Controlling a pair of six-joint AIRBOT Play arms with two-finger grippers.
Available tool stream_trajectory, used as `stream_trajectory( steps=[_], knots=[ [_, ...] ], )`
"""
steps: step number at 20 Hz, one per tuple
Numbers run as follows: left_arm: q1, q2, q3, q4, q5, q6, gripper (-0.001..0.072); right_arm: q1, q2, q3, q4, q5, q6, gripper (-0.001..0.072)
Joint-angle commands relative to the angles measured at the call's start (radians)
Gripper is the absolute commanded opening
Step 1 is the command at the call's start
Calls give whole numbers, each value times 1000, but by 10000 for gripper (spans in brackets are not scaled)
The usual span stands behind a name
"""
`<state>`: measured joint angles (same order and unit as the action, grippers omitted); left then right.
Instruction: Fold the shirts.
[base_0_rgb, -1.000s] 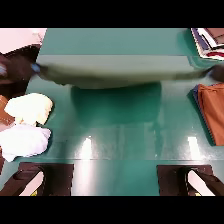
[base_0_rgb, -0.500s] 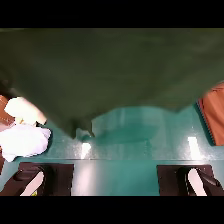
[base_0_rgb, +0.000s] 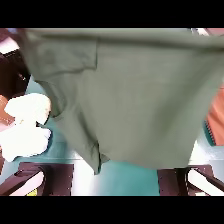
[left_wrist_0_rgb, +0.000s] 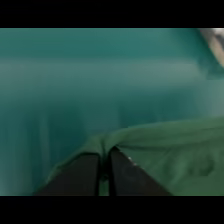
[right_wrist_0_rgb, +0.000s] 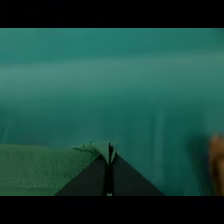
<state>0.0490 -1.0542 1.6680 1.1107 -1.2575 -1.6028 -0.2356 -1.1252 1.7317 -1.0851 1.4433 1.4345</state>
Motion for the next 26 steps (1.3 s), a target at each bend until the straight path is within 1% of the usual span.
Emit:
stream_trajectory(
  steps=[1,3,4,6,9,11,12,13,15,16,17,19,21,22,24,25,26],
  knots=[
    [0,-214,-151,7,-10,19,32,142,-226,-151,-98,7,21,20],
    [0,-359,-155,0,18,40,32,191,-377,-151,-101,-60,19,20],
    [1,-422,-151,-22,55,66,32,204,-447,-119,-98,-97,12,20],
    [1,-526,-115,-78,146,78,32,220,-581,1,-85,-140,12,20],
    [3,-613,-34,-85,242,77,31,230,-690,179,-85,-160,12,20],
    [4,-616,-3,-67,290,87,32,230,-711,259,-88,-169,12,20],
    [4,-616,14,-63,281,98,32,230,-711,285,-91,-168,12,20],
    [4,-616,34,-63,233,106,32,230,-704,300,-94,-155,11,20],
    [4,-615,64,-62,30,133,32,230,-671,273,-96,-77,11,20],
    [3,-613,59,-52,-44,146,31,230,-646,226,-116,-53,11,20],
    [-1,-613,47,-22,-86,145,32,237,-619,163,-149,-57,12,20],
    [-6,-607,-12,40,-97,144,32,245,-558,6,-172,-102,12,20],
    [-6,-607,-91,36,-75,145,32,255,-515,-133,-166,-163,12,20],
    [-6,-607,-133,36,-58,145,32,255,-502,-184,-163,-188,12,21],
    [-6,-607,-212,35,-40,145,33,255,-498,-239,-163,-192,12,21],
    [-6,-607,-242,36,-39,145,89,255,-498,-253,-163,-180,12,23],
    [-6,-607,-258,34,-40,144,422,255,-498,-259,-163,-161,12,72]
  ],
)
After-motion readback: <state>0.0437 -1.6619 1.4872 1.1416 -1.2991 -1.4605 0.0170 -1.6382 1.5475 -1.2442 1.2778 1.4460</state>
